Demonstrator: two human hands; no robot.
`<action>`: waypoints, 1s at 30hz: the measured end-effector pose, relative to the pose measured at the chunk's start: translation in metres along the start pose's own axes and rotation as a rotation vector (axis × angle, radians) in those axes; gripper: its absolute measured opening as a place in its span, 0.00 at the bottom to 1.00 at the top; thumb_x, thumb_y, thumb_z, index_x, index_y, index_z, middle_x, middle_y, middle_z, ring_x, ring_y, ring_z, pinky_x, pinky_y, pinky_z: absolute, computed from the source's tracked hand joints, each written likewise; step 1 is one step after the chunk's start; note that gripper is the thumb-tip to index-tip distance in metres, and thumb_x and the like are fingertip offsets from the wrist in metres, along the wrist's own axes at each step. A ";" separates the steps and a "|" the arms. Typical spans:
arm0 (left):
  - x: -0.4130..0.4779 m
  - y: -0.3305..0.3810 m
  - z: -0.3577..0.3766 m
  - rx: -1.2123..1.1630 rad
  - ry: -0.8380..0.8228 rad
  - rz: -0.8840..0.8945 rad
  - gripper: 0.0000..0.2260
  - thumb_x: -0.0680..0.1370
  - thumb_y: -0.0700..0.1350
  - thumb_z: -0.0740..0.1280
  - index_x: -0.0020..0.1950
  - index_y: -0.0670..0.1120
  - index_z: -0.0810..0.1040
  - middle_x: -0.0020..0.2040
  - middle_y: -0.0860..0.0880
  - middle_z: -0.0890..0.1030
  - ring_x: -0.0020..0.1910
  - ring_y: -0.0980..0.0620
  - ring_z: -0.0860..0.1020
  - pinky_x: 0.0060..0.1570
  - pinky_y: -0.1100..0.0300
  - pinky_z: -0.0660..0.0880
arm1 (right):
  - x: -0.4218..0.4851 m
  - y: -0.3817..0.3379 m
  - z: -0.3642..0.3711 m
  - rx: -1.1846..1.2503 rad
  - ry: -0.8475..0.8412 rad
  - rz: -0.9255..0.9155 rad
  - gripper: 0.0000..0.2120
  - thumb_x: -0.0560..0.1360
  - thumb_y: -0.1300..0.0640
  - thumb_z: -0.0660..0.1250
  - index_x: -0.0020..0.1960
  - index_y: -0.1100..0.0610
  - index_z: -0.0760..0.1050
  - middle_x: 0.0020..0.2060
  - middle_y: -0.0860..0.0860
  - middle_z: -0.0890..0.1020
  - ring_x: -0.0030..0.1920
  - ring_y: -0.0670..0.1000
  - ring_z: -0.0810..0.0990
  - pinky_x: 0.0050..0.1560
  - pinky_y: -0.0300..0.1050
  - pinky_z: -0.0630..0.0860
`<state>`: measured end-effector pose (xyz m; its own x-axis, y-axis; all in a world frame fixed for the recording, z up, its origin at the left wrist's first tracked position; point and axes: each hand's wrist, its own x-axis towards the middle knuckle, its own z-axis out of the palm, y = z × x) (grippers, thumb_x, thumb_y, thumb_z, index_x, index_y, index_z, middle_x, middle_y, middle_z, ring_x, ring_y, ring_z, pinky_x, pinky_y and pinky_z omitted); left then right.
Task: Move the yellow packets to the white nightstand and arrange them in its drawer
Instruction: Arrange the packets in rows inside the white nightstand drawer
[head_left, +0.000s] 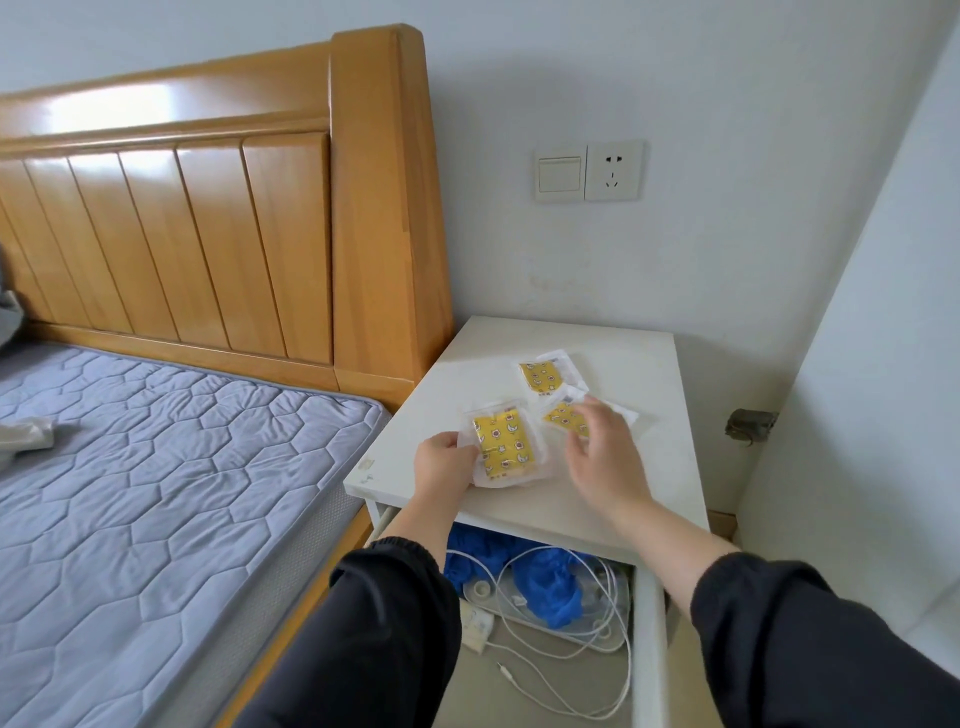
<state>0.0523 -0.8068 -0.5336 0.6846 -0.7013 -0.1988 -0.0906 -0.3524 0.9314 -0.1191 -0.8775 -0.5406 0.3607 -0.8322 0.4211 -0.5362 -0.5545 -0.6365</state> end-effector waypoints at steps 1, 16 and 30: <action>0.003 -0.001 0.000 0.014 0.009 0.030 0.07 0.78 0.39 0.64 0.51 0.42 0.80 0.47 0.45 0.82 0.44 0.48 0.79 0.34 0.61 0.73 | 0.017 0.004 -0.002 -0.076 -0.025 0.073 0.19 0.79 0.58 0.61 0.68 0.61 0.68 0.69 0.55 0.68 0.71 0.54 0.64 0.69 0.47 0.63; 0.032 -0.003 0.002 -0.018 0.202 0.160 0.08 0.83 0.44 0.55 0.50 0.44 0.72 0.43 0.48 0.76 0.38 0.54 0.73 0.32 0.63 0.67 | 0.107 0.007 -0.011 -0.374 -0.574 0.544 0.17 0.68 0.54 0.77 0.48 0.59 0.73 0.44 0.54 0.79 0.44 0.55 0.79 0.44 0.43 0.74; 0.055 0.002 0.012 -0.122 0.294 0.180 0.10 0.83 0.44 0.53 0.48 0.43 0.71 0.40 0.50 0.74 0.37 0.55 0.72 0.32 0.63 0.67 | 0.165 -0.004 0.044 0.099 -0.032 0.698 0.15 0.73 0.61 0.70 0.58 0.63 0.74 0.54 0.58 0.80 0.53 0.58 0.81 0.38 0.43 0.72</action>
<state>0.0812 -0.8531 -0.5465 0.8461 -0.5305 0.0510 -0.1534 -0.1506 0.9766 -0.0238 -1.0126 -0.4970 -0.0186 -0.9920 -0.1251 -0.5789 0.1127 -0.8076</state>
